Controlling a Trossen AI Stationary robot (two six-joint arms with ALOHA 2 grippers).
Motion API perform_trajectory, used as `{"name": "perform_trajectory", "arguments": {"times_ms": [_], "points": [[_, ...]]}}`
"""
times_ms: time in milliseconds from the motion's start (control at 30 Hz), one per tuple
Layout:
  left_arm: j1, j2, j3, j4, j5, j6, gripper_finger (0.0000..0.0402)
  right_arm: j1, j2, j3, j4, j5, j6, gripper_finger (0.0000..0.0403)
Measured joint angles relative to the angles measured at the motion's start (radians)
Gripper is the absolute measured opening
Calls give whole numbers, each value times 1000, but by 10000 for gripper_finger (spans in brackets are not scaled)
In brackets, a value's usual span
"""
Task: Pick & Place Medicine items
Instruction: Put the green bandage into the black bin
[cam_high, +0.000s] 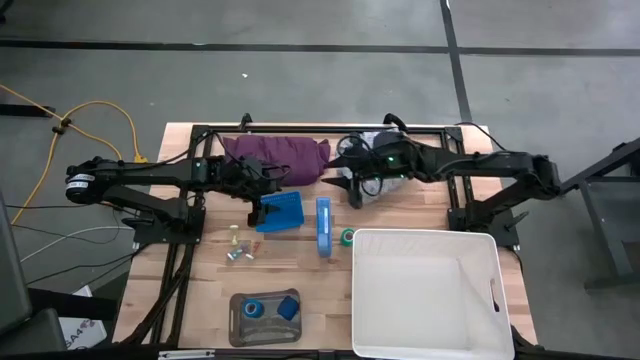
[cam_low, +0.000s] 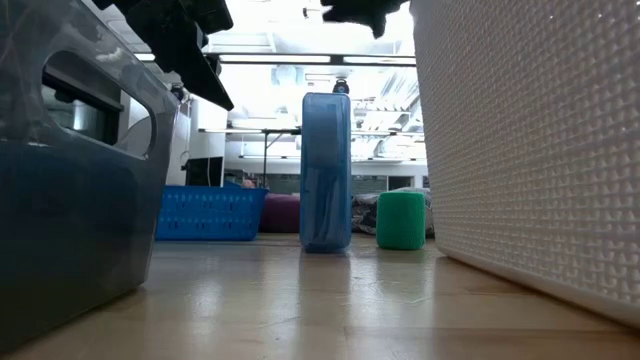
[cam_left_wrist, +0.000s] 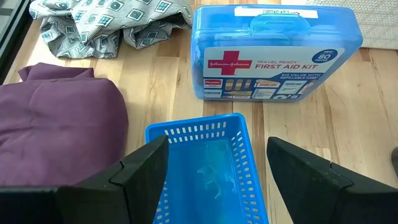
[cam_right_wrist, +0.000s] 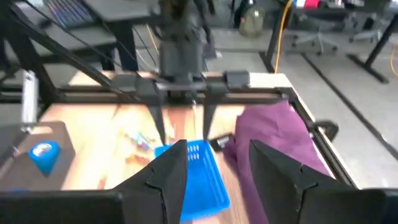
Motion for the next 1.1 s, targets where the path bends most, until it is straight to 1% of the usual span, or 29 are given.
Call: {"name": "perform_trajectory", "arguments": {"times_ms": [167, 300, 400, 633, 800, 900, 1000, 1100], "points": [[0, 0, 0, 0, 0, 0, 266, -15, 52, 35, -98, 10, 7, 160], [0, 0, 0, 0, 0, 0, 266, -13, 74, 42, -157, 82, 7, 160], [0, 0, 0, 0, 0, 0, 266, -11, 83, 42, -201, 113, 8, 160], [0, 0, 0, 0, 0, 0, 266, -11, 110, 42, -295, 106, 68, 160], [0, 0, 0, 3, 0, 0, 266, -11, 132, 41, -347, 76, 105, 160], [0, 0, 0, 4, 0, 0, 266, -14, 154, 87, -413, 60, 117, 160], [0, 0, 0, 5, 0, 0, 266, -12, 206, 183, -499, 57, 113, 160], [0, 0, 0, 15, 0, 0, 266, -12, 258, 278, -639, 76, 112, 160]]}}
